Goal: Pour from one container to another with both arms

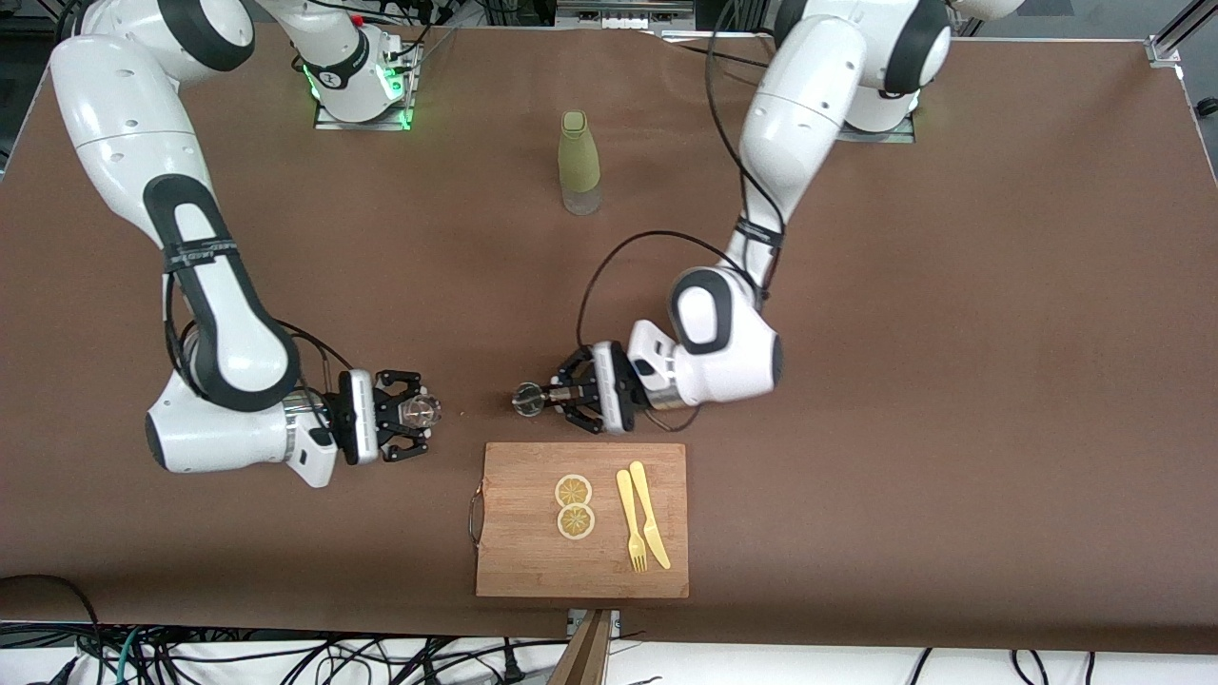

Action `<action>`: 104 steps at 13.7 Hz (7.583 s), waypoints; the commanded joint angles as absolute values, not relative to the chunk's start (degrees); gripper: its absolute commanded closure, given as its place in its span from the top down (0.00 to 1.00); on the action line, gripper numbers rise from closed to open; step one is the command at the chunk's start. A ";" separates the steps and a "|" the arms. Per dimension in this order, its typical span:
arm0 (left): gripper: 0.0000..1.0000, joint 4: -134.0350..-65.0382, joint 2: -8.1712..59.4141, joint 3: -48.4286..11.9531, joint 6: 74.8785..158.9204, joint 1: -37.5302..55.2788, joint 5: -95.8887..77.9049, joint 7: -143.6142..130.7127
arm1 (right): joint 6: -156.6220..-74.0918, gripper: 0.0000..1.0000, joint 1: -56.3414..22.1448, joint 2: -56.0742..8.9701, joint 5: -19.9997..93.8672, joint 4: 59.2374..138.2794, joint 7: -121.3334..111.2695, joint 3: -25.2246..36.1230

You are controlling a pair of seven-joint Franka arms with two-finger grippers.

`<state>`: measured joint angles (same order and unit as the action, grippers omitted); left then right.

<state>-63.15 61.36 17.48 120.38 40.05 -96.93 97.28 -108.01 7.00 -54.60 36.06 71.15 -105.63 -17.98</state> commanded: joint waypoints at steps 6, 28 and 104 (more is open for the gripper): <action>0.00 -70.66 59.23 22.66 76.88 21.20 -88.17 123.54 | -108.28 0.22 7.65 -55.02 55.00 77.34 -125.94 -5.99; 0.00 -63.54 69.61 34.10 59.22 -5.53 -71.62 164.88 | -100.91 0.18 9.49 -57.22 80.60 83.14 -138.87 5.53; 1.00 -87.98 5.19 2.29 85.61 6.24 -1.84 -1.22 | -85.25 1.00 2.46 -3.43 1.32 88.68 -3.43 1.23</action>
<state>-86.83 6.76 3.91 86.39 7.39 -3.46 0.45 -85.31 2.61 -6.12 2.19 88.80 -4.26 0.61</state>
